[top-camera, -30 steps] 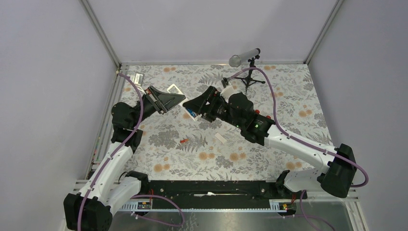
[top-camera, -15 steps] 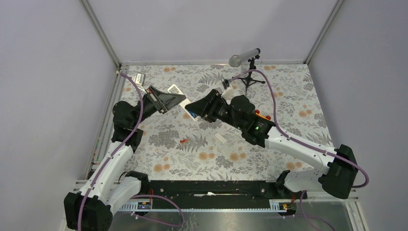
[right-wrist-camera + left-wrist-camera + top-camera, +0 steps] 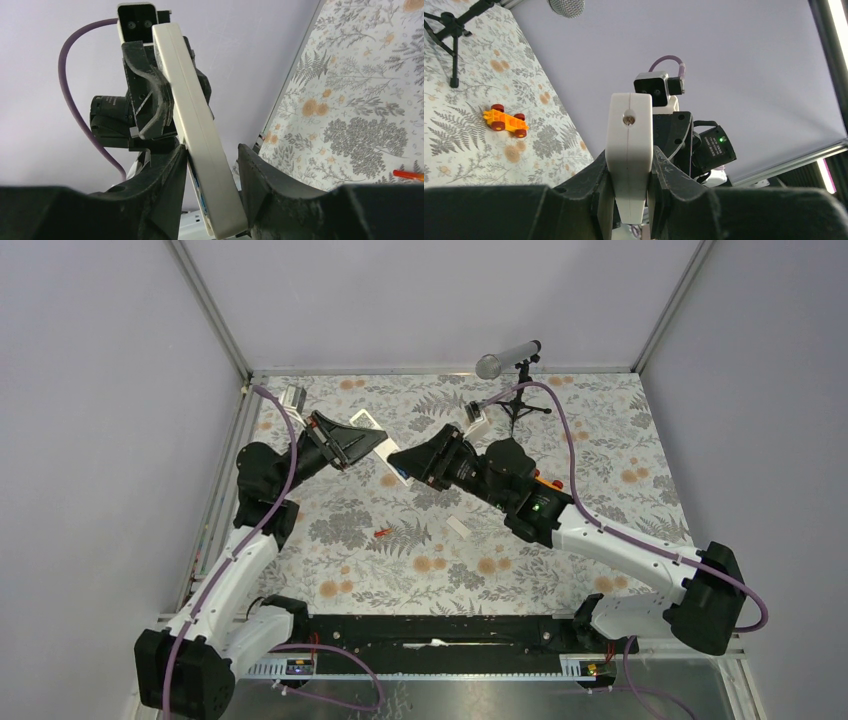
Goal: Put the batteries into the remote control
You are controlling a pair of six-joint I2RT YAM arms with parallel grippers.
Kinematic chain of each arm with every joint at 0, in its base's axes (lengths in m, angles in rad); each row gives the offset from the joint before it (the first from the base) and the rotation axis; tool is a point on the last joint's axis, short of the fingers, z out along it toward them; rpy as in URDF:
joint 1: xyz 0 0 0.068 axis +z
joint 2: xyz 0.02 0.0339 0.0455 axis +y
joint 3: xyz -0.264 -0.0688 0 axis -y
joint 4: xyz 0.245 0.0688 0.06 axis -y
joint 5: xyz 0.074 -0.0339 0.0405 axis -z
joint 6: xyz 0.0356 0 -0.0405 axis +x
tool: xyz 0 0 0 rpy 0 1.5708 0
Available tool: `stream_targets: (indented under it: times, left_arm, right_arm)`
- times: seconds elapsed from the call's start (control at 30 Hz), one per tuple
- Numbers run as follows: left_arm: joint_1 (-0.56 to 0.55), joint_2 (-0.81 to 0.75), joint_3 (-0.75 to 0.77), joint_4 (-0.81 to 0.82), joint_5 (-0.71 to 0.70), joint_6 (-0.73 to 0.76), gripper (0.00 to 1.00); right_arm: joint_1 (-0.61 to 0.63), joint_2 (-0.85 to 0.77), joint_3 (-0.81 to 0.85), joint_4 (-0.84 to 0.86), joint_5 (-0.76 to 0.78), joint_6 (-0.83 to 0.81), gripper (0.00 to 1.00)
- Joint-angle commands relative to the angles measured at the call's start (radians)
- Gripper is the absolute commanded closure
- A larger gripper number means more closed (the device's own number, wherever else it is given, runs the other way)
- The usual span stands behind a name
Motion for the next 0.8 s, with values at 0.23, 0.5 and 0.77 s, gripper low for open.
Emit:
stream_targets:
  times: [0.23,0.5,0.77]
  left_arm:
    - [0.006,0.026,0.035,0.131,0.008,-0.125,1.0]
    - [0.071,0.036,0.003,0.132,0.071,-0.064,1.0]
    - [0.088,0.04,0.012,0.125,0.113,-0.049,1.0]
  right_arm:
    - [-0.009,0.003,0.03,-0.008,0.038,-0.111,0.2]
    - [-0.032,-0.074,0.022,-0.008,0.025,-0.157,0.09]
    - [-0.041,-0.085,0.003,-0.053,-0.034,-0.218,0.31]
